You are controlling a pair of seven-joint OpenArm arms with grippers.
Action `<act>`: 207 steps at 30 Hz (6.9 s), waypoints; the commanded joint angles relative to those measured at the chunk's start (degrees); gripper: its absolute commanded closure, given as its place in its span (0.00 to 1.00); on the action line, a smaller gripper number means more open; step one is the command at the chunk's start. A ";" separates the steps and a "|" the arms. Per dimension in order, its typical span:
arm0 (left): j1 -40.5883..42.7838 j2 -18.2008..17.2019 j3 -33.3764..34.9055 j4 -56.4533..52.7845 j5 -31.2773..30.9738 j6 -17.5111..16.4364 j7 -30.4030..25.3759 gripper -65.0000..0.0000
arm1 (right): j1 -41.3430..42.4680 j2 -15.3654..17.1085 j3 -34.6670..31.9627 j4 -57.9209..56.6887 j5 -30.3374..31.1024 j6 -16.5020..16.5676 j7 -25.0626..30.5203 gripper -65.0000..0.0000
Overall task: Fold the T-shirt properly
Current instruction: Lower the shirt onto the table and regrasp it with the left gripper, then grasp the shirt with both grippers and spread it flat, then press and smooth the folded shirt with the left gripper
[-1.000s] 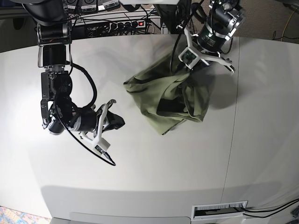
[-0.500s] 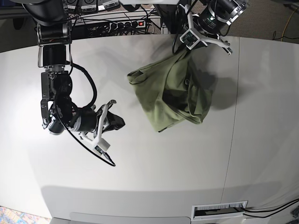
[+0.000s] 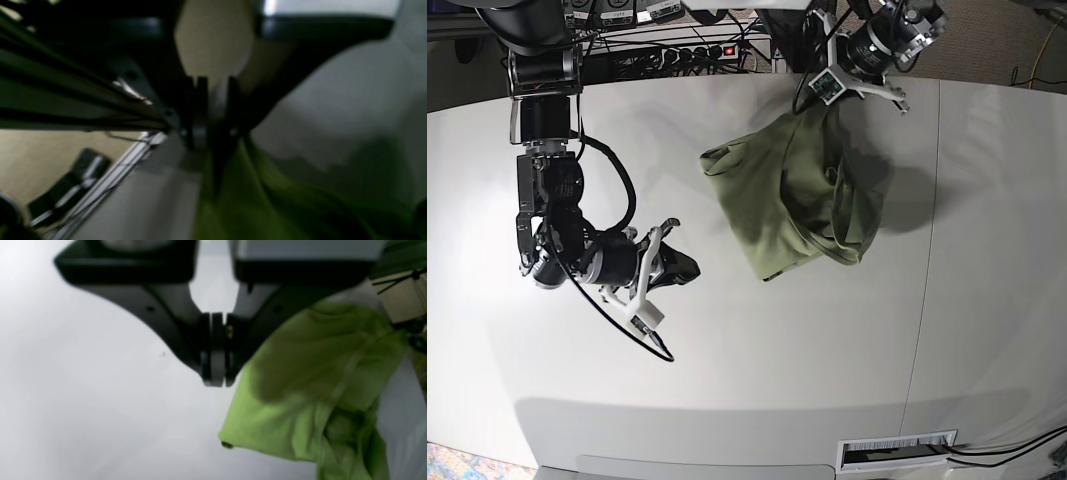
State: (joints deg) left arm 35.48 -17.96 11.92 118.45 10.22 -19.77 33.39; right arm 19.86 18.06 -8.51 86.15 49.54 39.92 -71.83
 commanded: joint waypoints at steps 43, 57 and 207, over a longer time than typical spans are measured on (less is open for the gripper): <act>-1.11 12.83 3.61 15.63 -29.11 0.61 -1.62 1.00 | 3.98 -18.75 0.22 -14.47 -42.77 0.08 38.05 1.00; -9.55 13.27 5.90 -8.63 -15.72 0.70 -9.01 1.00 | 3.48 -19.06 -6.73 -15.78 -52.61 0.08 40.46 1.00; -27.43 -2.99 -7.26 -7.04 -23.58 2.64 -6.08 1.00 | 15.06 -9.51 0.68 -20.90 -38.80 0.08 32.57 1.00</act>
State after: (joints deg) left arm 8.78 -20.29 4.86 110.39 -12.91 -17.65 29.36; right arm 32.84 8.43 -8.19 64.14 9.72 40.14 -40.62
